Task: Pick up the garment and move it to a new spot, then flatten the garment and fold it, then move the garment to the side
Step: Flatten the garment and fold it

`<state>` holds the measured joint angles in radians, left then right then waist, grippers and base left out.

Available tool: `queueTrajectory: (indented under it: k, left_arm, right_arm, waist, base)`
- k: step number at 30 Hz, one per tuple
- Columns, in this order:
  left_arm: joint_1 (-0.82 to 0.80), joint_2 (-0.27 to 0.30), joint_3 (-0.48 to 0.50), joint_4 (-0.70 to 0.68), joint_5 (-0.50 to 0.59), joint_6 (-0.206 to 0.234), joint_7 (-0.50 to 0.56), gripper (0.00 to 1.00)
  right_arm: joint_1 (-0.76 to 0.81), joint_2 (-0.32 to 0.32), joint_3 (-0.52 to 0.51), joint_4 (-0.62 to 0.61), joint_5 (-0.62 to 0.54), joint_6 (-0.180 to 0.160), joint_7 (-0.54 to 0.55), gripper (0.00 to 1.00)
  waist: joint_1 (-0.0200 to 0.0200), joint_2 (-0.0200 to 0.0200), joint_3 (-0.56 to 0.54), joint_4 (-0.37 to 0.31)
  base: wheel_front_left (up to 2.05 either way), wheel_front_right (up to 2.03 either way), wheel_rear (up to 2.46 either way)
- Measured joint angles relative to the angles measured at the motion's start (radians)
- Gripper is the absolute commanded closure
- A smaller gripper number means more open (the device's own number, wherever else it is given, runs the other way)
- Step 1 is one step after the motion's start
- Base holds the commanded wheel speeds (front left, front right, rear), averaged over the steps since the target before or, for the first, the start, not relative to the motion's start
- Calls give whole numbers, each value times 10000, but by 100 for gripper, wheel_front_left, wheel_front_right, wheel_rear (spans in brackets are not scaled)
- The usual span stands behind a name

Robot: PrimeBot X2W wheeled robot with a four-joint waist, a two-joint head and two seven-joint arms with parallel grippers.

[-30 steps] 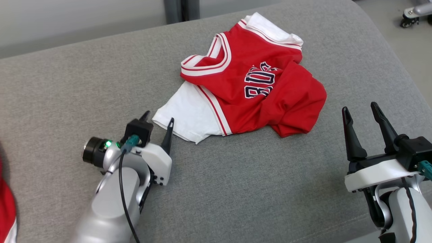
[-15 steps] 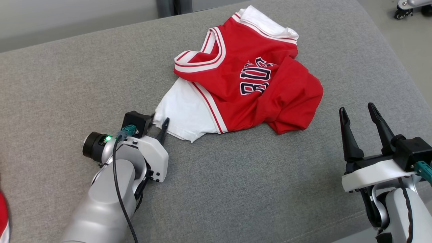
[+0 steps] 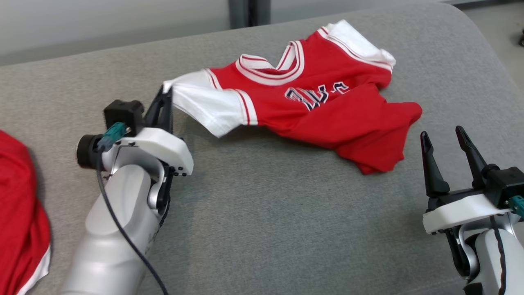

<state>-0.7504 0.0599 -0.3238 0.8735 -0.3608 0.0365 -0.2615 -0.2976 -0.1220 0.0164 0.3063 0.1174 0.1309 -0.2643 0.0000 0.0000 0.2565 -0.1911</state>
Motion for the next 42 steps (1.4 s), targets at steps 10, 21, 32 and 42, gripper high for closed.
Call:
queueTrajectory:
  k: [10, 21, 32, 42]
  left_arm:
    - [2630, 98, 1751, -2311, 759, 378, 0, 100]
    - [3597, -77, 1315, -1824, 1124, 268, 0, 0]
    - [4734, -105, 872, -4504, 901, 234, -2, 0]
    - [4963, -121, -8, -4579, 558, 439, -2, 0]
  right_arm:
    - [251, -96, 92, 416, -81, 0, 0, 0]
    - [412, -159, 188, 920, -94, 0, 0, 0]
    - [25, -301, 313, 1818, 314, 0, 2, 0]
    - [-1798, -1089, 1870, 4266, 1868, 0, 844, 0]
  waist:
    - [0, 0, -845, 1045]
    - [0, 0, -1709, 1796]
    - [0, 0, -1895, 2261]
    - [0, 0, -1635, 2902]
  base:
    - [0, 0, 0]
    - [0, 0, 0]
    - [0, 0, 0]
    - [0, 0, 0]
